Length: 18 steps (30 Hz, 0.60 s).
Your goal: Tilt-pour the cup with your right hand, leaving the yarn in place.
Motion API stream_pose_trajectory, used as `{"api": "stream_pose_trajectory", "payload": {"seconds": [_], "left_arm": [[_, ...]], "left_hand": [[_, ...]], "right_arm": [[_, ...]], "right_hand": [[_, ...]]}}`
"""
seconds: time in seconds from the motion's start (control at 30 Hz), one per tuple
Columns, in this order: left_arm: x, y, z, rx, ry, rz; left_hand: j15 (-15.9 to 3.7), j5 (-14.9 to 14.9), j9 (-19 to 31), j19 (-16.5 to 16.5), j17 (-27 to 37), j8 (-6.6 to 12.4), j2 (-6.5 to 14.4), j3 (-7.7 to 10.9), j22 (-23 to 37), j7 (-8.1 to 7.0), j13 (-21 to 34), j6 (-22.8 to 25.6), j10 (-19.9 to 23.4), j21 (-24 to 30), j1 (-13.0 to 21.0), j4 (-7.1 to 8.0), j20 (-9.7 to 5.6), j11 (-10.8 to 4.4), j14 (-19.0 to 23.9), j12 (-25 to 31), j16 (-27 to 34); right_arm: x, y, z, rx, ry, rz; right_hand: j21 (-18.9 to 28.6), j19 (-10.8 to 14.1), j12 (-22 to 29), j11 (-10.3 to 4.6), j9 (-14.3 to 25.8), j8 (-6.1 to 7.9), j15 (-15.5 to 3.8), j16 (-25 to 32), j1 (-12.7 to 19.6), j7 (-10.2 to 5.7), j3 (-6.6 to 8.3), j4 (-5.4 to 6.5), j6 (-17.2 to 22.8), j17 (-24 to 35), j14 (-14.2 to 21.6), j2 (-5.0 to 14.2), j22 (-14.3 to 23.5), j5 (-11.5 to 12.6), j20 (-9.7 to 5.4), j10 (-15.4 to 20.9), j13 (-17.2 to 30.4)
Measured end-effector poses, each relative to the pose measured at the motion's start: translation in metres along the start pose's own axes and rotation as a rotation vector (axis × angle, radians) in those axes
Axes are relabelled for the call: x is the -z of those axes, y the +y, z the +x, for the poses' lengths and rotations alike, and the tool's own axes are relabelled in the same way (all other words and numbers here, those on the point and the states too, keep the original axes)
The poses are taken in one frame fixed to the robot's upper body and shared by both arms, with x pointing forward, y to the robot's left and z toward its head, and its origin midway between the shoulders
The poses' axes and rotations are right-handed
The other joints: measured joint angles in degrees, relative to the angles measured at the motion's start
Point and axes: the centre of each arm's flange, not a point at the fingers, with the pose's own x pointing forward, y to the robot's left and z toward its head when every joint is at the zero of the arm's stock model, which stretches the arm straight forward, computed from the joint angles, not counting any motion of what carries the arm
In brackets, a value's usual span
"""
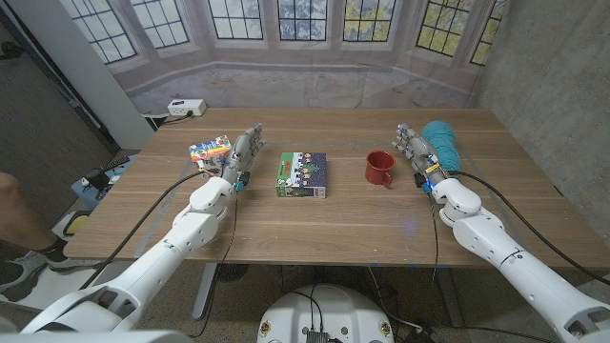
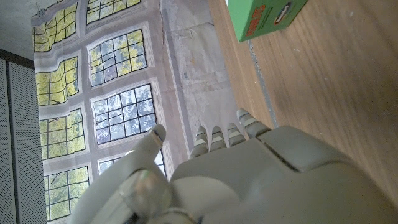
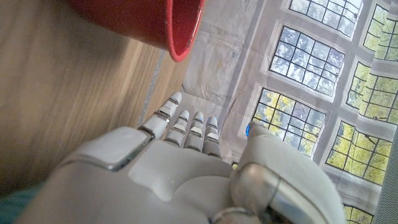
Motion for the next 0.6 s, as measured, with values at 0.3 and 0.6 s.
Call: {"api": "stream_pose_trajectory", "payload": {"seconds": [0.3, 0.6], "left_arm": [[0.000, -0.003, 0.002, 0.006, -0.001, -0.003], [-0.001, -0.005, 0.005, 0.018, -0.005, -0.002]], "left_hand": [[0.00, 0.00, 0.00, 0.00, 0.00, 0.00, 0.00, 0.00, 0.00, 0.00, 0.00, 0.00, 0.00, 0.00, 0.00, 0.00, 0.00, 0.00, 0.00, 0.00, 0.00], [0.00, 0.00, 0.00, 0.00, -0.01, 0.00, 0.00, 0.00, -0.01, 0.00, -0.01, 0.00, 0.00, 0.00, 0.00, 0.00, 0.00, 0.00, 0.00, 0.00, 0.00]], "right_arm": [[-0.002, 0.001, -0.009, 0.024, 0.008, -0.030], [-0.002, 0.001, -0.019, 0.070, 0.020, -0.079]], "right_hand": [[0.00, 0.00, 0.00, 0.00, 0.00, 0.00, 0.00, 0.00, 0.72, 0.00, 0.34, -0.83, 0.00, -0.27, 0.00, 0.12, 0.00, 0.00, 0.00, 0.00, 0.00], [0.00, 0.00, 0.00, 0.00, 0.00, 0.21, 0.00, 0.00, 2.53, 0.00, 0.97, -2.88, 0.00, -0.80, 0.00, -0.64, -0.01, -0.45, 0.00, 0.00, -0.17]]}}
